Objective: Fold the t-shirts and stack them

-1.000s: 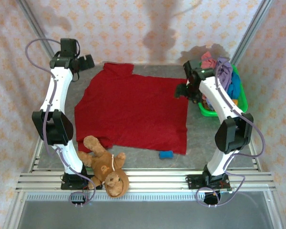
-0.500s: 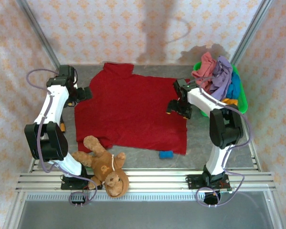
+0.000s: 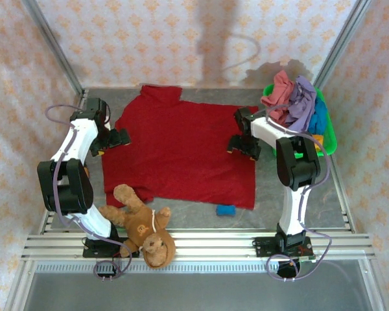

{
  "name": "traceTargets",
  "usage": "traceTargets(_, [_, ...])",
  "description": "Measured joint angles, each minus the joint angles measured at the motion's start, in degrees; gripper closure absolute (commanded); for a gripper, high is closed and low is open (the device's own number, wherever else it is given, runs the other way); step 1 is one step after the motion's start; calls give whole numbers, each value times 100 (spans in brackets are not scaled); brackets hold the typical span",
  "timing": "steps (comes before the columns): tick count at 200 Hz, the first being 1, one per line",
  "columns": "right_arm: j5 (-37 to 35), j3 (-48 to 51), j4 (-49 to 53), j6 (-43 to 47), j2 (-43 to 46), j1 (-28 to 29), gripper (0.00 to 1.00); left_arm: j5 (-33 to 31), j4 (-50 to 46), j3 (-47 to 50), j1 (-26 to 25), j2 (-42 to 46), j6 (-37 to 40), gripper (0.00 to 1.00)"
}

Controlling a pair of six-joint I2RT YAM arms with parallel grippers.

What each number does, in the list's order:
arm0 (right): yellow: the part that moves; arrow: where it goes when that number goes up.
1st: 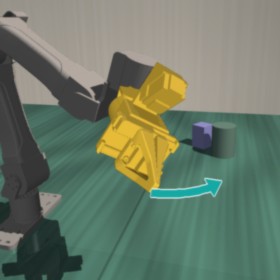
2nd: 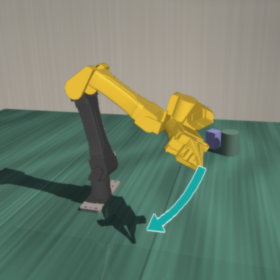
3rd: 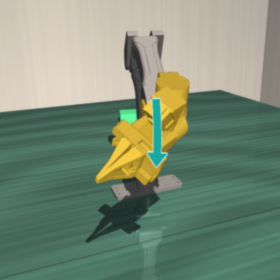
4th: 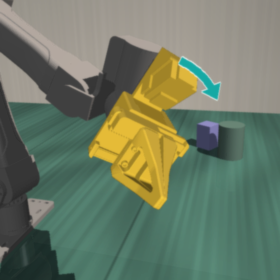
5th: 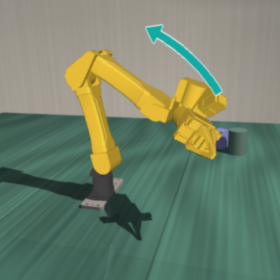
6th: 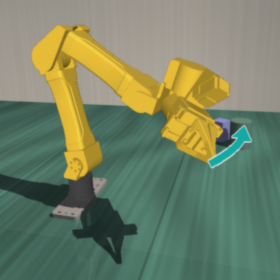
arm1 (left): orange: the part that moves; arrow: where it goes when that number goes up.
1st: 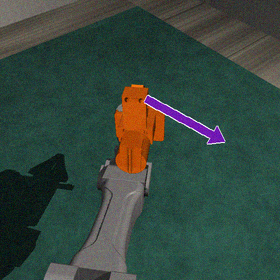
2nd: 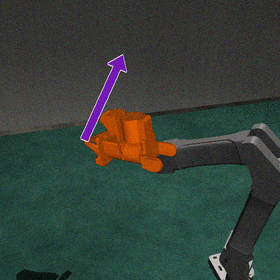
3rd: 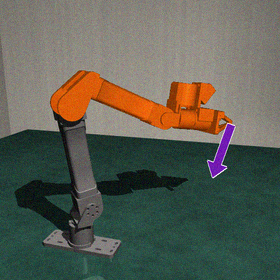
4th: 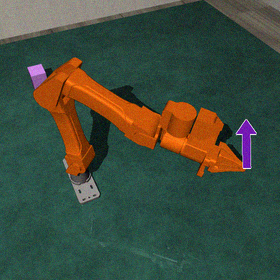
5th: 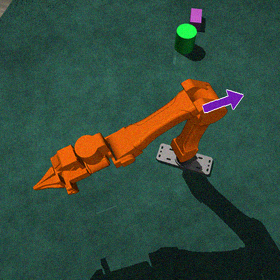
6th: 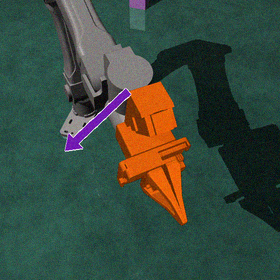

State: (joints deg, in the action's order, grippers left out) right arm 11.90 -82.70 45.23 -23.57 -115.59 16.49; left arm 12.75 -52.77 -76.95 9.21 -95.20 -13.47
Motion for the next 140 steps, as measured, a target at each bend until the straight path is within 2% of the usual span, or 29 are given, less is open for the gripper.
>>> traceTargets(82, [-205,-1661,361,431,-931,-354,14,-4,-168,-31,39,0,-2,1])
traceTargets(113, [-162,-1958,588,575,-852,-374,16,0,-369,-39,162,4,-2,2])
traceTargets(128, [-111,-1950,789,579,-662,-352,16,15,-470,-4,221,46,-4,5])
traceTargets(140, [-72,-1843,935,566,-356,-304,17,39,-546,74,260,114,-31,12])
